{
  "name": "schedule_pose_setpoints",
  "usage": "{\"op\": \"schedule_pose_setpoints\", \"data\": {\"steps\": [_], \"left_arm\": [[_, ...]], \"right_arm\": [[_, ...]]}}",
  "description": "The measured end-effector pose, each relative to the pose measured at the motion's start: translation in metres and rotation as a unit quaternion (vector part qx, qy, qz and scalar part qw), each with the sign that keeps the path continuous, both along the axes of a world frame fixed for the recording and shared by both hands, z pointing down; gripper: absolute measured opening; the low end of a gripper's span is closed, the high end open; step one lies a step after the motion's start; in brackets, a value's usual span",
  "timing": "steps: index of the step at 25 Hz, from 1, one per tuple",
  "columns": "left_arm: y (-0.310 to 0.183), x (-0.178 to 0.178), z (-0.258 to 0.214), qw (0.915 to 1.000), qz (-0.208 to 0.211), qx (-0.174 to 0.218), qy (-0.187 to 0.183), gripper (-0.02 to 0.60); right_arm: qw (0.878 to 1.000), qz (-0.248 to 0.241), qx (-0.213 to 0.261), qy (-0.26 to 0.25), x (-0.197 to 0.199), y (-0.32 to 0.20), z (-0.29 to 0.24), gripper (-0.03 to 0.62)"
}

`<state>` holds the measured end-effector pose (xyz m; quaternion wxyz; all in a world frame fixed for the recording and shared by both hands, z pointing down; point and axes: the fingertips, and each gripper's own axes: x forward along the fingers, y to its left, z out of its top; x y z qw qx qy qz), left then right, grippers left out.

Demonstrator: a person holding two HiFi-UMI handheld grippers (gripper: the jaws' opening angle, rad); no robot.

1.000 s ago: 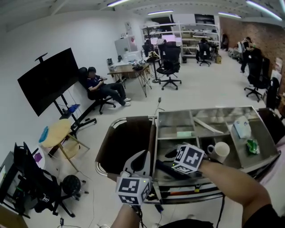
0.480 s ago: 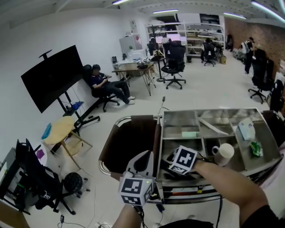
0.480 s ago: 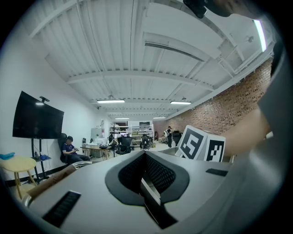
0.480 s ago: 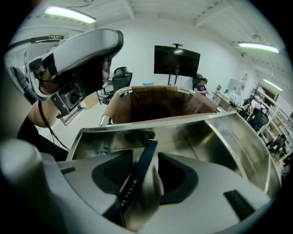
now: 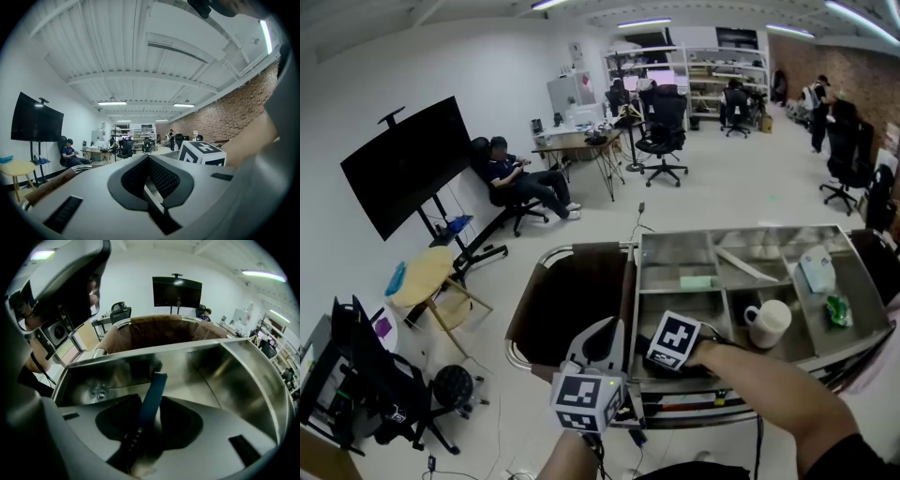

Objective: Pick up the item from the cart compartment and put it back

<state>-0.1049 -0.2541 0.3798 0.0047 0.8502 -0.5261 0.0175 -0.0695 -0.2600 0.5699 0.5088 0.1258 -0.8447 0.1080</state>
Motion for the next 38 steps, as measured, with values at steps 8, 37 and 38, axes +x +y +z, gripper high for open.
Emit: {"op": "schedule_pose_setpoints", "data": {"steps": [8,37,38], "left_arm": [[0.0,0.001,-0.005,1.0,0.001,0.001,0.002,0.0],[0.008,0.02,-0.011,0.9999,0.01,0.001,-0.004,0.0],[0.008,0.021,-0.012,0.9999,0.009,0.001,-0.004,0.0]], "right_arm": [[1.0,0.016,0.008,0.0,0.003,-0.002,-0.005,0.092],[0.883,0.189,0.166,-0.397,0.065,-0.021,-0.218,0.092],[0.874,0.189,0.172,-0.413,0.07,-0.018,-0.226,0.092]]}}
